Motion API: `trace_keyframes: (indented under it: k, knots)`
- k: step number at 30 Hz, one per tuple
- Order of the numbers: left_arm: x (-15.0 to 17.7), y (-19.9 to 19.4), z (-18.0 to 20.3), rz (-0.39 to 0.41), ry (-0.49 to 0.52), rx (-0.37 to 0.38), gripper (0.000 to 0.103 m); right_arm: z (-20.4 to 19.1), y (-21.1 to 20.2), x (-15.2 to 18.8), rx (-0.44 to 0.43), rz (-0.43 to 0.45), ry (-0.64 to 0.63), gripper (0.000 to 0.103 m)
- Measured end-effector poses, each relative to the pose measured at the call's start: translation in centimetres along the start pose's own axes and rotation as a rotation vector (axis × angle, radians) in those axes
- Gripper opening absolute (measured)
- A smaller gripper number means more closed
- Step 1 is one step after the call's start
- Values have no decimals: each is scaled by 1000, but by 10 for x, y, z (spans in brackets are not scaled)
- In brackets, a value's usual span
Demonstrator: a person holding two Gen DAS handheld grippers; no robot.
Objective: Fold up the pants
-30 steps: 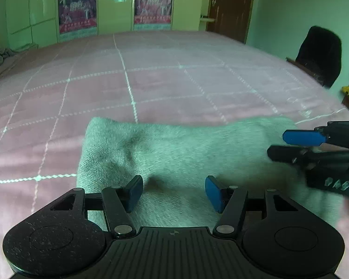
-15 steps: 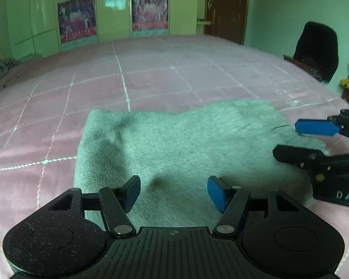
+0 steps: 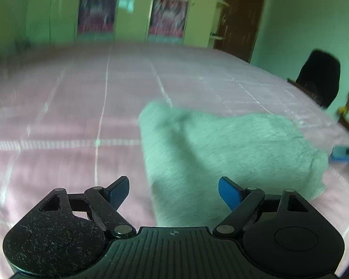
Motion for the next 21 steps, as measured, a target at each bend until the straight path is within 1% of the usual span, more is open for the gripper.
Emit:
trace_keyframes:
  k: [2, 4, 6, 8, 9, 11, 12, 13, 15, 16, 17, 19, 20, 21]
  knots:
    - [5, 5, -15, -4, -107, 114, 83, 17, 15, 1, -85, -101, 126, 77]
    - [11, 14, -30, -17, -227, 215, 82, 22, 31, -1, -181, -171, 213, 76]
    - [21, 25, -41, -38, -323, 304, 75, 23, 48, 4, -226, -237, 248, 76]
    - [26, 34, -46, -33, -394, 390, 63, 18, 60, 16, -265, -305, 257, 75]
    - [26, 37, -50, -27, -433, 429, 61, 16, 63, 19, -288, -321, 264, 74]
    - [25, 44, -53, -22, -497, 511, 60, 13, 72, 20, -341, -348, 296, 72]
    - [25, 48, -53, -27, -515, 545, 60, 11, 78, 19, -352, -356, 299, 69]
    - [24, 54, -54, -28, -526, 568, 60, 10, 83, 18, -359, -360, 294, 65]
    - [20, 65, -54, -21, -528, 609, 60, 6, 92, 17, -375, -366, 282, 63]
    - [17, 69, -53, -16, -516, 611, 55, 4, 97, 15, -390, -369, 277, 63]
    - [14, 73, -51, -15, -506, 604, 46, 1, 100, 13, -404, -370, 269, 63]
    - [15, 80, -53, -8, -504, 590, 32, -4, 108, 9, -427, -376, 250, 61]
    - [15, 80, -54, 5, -513, 597, 28, -6, 110, 7, -436, -382, 247, 60]
    - [15, 78, -53, 20, -520, 604, 27, -8, 111, 6, -444, -387, 243, 58]
Point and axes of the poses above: each gripper's, at about its wrist camera, not at the fingertips, and y roughly the way its jaws point, z to its right, x to its underside, the point moved 9 cm from there along y, roughly the way its jaws point, and after that the axes turned 14 degrees about x, right-handed, at the moved point
